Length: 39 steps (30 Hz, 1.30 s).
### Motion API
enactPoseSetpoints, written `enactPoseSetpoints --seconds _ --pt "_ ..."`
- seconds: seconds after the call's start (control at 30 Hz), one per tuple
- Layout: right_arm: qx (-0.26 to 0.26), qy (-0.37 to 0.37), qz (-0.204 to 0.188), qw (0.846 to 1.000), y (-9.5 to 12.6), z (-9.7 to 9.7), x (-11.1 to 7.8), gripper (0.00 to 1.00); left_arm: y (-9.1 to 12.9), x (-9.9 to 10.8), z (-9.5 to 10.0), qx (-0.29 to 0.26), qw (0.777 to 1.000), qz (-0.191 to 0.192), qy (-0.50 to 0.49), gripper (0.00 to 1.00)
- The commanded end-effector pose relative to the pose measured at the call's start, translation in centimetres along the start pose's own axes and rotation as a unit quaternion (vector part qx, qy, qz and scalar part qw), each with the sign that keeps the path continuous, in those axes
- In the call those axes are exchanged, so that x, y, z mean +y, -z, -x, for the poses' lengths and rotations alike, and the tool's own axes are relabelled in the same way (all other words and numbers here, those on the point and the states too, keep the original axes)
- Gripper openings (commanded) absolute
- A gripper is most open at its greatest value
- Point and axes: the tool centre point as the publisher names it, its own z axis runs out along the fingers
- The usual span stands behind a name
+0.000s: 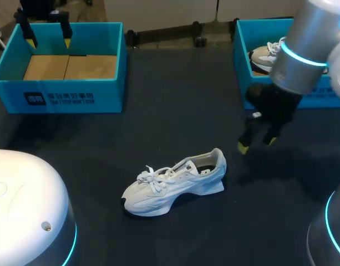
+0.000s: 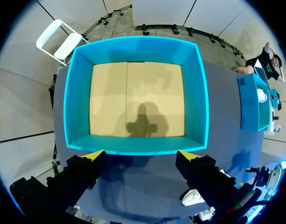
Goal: Take the shoe out of the shoebox, open the shoe tongue, remove and reinsert the insole, then place the shoe into the shoebox
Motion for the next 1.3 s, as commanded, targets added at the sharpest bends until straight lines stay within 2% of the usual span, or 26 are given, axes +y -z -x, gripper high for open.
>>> enactPoseSetpoints --seconds 0.03,0.1,0.5,0.53,0.7,0.77,0.8,0.87,0.9,0.97,1.3 --pt "0.168 0.176 0.206 0.948 0.4 2.3 -3.9 1.00 0.0 0.0 0.0 0.000 1.000 0.000 0.000 1.00" --pt "0.212 0.220 0.242 0.921 0.2 3.0 -4.1 1.00 0.0 0.0 0.0 0.000 1.000 0.000 0.000 1.00" --pt "0.212 0.220 0.242 0.921 0.2 3.0 -4.1 1.00 0.0 0.0 0.0 0.000 1.000 0.000 0.000 1.00" --pt "0.187 0.233 0.247 0.922 0.0 2.8 -4.0 1.00 0.0 0.0 0.0 0.000 1.000 0.000 0.000 1.00" --pt "0.157 0.312 0.333 0.876 -1.3 3.8 -4.7 1.00 0.0 0.0 0.0 0.000 1.000 0.000 0.000 1.00" --pt "0.154 0.339 0.350 0.860 -1.7 4.3 -4.6 1.00 0.0 0.0 0.0 0.000 1.000 0.000 0.000 1.00" --pt "0.151 0.341 0.355 0.857 -1.9 4.6 -4.6 1.00 0.0 0.0 0.0 0.000 1.000 0.000 0.000 1.00" --pt "0.153 0.362 0.379 0.838 -2.0 5.1 -4.5 1.00 0.0 0.0 0.0 0.000 1.000 0.000 0.000 1.00" --pt "0.148 0.359 0.387 0.837 -2.0 5.5 -4.4 1.00 0.0 0.0 0.0 0.000 1.000 0.000 0.000 1.00" --pt "0.161 0.376 0.404 0.818 -2.3 6.0 -4.2 1.00 0.0 0.0 0.0 0.000 1.000 0.000 0.000 1.00" --pt "0.161 0.376 0.404 0.818 -2.3 6.0 -4.2 1.00 0.0 0.0 0.0 0.000 1.000 0.000 0.000 1.00"
